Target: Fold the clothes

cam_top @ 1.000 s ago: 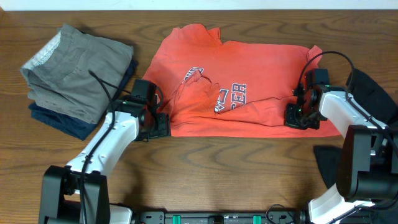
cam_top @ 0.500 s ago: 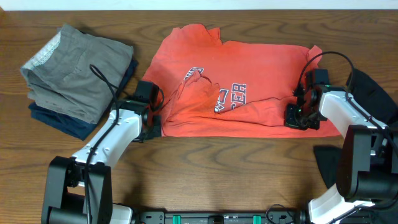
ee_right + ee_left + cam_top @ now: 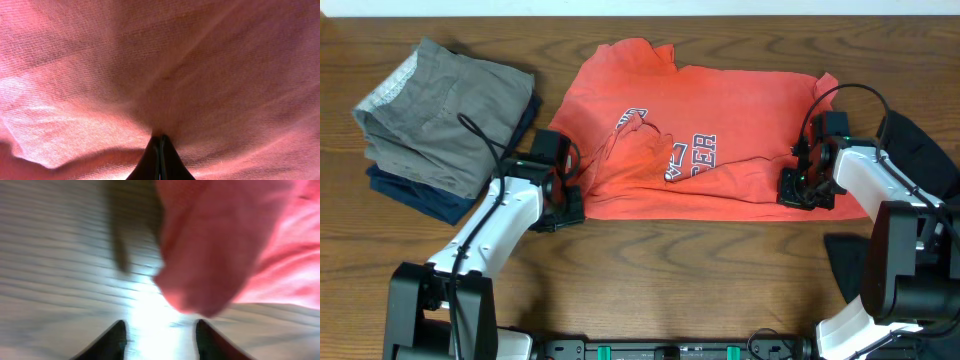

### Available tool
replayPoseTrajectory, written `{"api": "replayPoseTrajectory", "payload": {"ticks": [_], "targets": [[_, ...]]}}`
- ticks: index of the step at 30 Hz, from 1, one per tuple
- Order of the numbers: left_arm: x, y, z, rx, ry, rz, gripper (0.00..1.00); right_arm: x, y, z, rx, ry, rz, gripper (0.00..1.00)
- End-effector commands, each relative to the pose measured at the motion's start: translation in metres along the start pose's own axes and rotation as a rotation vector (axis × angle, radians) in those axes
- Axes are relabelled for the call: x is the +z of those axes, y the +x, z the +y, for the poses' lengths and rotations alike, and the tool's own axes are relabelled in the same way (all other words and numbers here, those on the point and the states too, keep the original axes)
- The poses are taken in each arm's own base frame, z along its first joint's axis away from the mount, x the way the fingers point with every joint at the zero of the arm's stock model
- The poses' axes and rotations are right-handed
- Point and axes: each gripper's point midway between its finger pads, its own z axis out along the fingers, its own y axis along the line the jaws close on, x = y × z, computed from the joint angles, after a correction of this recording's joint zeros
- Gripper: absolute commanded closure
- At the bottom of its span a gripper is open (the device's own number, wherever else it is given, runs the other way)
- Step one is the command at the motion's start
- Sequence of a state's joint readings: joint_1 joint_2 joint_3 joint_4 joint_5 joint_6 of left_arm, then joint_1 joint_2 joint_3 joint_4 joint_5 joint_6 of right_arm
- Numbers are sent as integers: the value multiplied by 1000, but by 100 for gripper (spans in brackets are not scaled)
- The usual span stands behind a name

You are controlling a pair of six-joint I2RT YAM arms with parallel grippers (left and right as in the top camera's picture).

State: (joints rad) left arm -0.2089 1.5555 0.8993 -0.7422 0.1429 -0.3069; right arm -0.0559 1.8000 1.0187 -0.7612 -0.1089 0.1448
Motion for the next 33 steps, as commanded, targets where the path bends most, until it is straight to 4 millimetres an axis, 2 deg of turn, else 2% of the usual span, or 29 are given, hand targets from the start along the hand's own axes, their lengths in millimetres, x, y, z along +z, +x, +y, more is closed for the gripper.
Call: {"api": "replayPoseTrajectory", "payload": {"ticks": [1, 4, 7, 12, 13, 16, 18, 22, 24, 27, 30, 33], "targets": [[-5, 5, -20, 23, 85, 17, 44, 7, 6, -10, 24, 38, 30, 99], [-1, 4, -20, 38, 72, 3, 43, 7, 7, -10, 24, 39, 31, 99], [5, -2, -9, 9, 3, -33, 43, 7, 7, -10, 25, 39, 32, 99], [22, -3, -4, 2, -21, -41, 47, 7, 8, -11, 24, 40, 36, 99], [24, -3, -3, 2, -23, -38, 51, 7, 8, -10, 24, 39, 36, 99], [25, -4, 2, 2, -51, -48, 92, 7, 8, -11, 25, 39, 36, 99], [22, -9, 8, 1, -88, -74, 94, 7, 8, -11, 25, 40, 36, 99], [4, -25, 35, -4, -252, -165, 94, 7, 9, -11, 26, 41, 40, 99], [-12, -37, 52, -11, -363, -232, 94, 7, 9, -12, 33, 44, 41, 99], [-47, -53, 75, -31, -524, -353, 94, 6, 9, -17, 62, 73, 40, 99], [-67, -59, 76, -54, -527, -427, 94, 6, 10, -19, 65, 76, 43, 99], [-78, -61, 73, -66, -501, -470, 94, 6, 10, -19, 66, 76, 44, 99]]}}
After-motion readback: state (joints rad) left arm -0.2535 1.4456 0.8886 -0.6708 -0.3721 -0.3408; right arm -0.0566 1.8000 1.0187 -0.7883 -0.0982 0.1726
